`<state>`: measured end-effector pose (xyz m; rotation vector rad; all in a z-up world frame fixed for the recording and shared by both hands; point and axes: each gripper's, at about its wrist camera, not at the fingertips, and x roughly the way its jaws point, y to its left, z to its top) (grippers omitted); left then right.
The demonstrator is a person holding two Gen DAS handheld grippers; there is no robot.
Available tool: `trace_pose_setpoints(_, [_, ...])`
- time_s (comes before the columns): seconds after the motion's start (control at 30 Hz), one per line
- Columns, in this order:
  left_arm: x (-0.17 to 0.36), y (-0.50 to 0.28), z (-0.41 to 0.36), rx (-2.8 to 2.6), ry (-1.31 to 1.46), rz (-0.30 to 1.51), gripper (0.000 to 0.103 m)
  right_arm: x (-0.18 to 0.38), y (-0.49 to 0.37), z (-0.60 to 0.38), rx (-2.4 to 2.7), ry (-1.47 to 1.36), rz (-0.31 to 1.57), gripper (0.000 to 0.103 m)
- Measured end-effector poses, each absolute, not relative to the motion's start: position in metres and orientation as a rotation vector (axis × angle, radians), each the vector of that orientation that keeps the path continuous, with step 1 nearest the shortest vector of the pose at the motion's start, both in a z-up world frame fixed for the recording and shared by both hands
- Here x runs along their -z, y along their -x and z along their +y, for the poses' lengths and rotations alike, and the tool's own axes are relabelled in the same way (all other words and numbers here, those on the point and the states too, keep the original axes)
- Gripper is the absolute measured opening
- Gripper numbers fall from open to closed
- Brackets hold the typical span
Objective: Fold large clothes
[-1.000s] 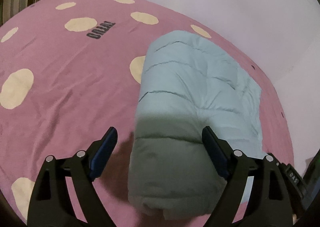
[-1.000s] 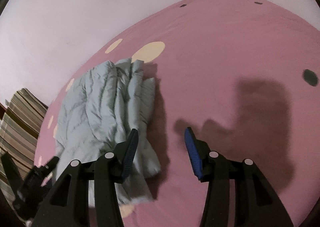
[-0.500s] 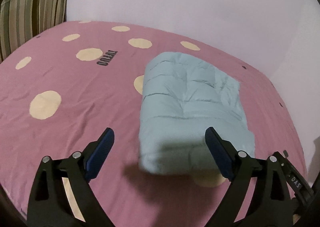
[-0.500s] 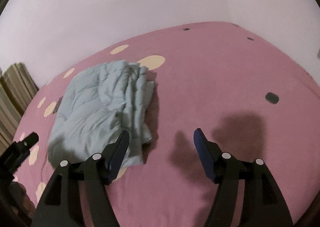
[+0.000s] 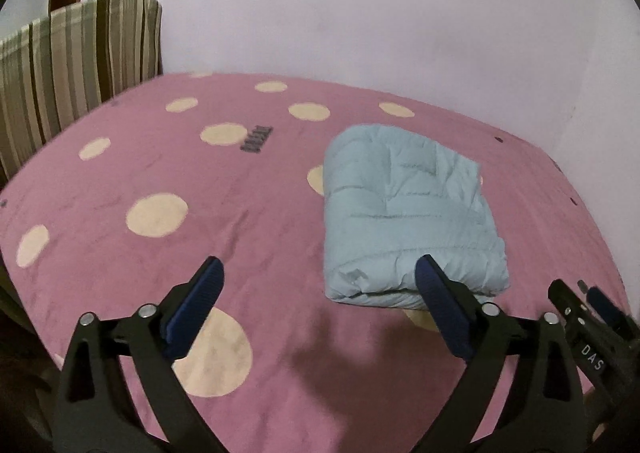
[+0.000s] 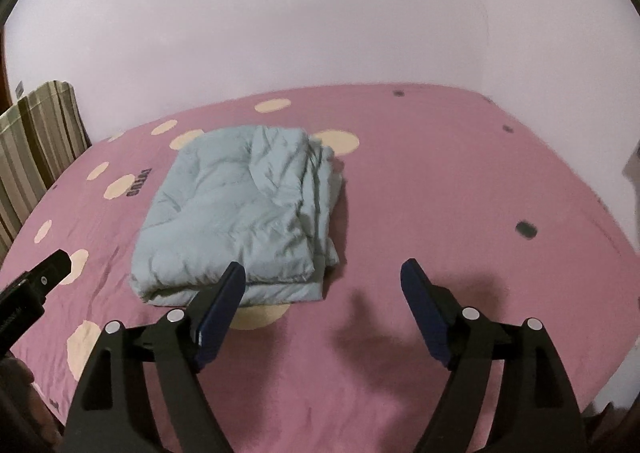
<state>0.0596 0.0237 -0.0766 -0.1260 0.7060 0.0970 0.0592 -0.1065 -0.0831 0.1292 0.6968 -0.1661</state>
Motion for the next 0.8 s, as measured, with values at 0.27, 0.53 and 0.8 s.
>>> trace_pose_setpoints(0.27, [0.045,-0.042,0.021,-0.087,0.098,0.643,0.1,0.05,-0.045,-0.09,0.163,-0.063,0.613,0.081])
trace_pose_setpoints(0.53, [0.034,-0.036,0.018,-0.074,0.106,0.641,0.1,0.037,-0.038,-0.085,0.162,-0.041,0.584,0.081])
trace_pose_setpoints(0.8, [0.031,-0.037,0.015,-0.059,0.106,0.658,0.1,0.033,-0.037,-0.083,0.156,-0.048,0.577,0.081])
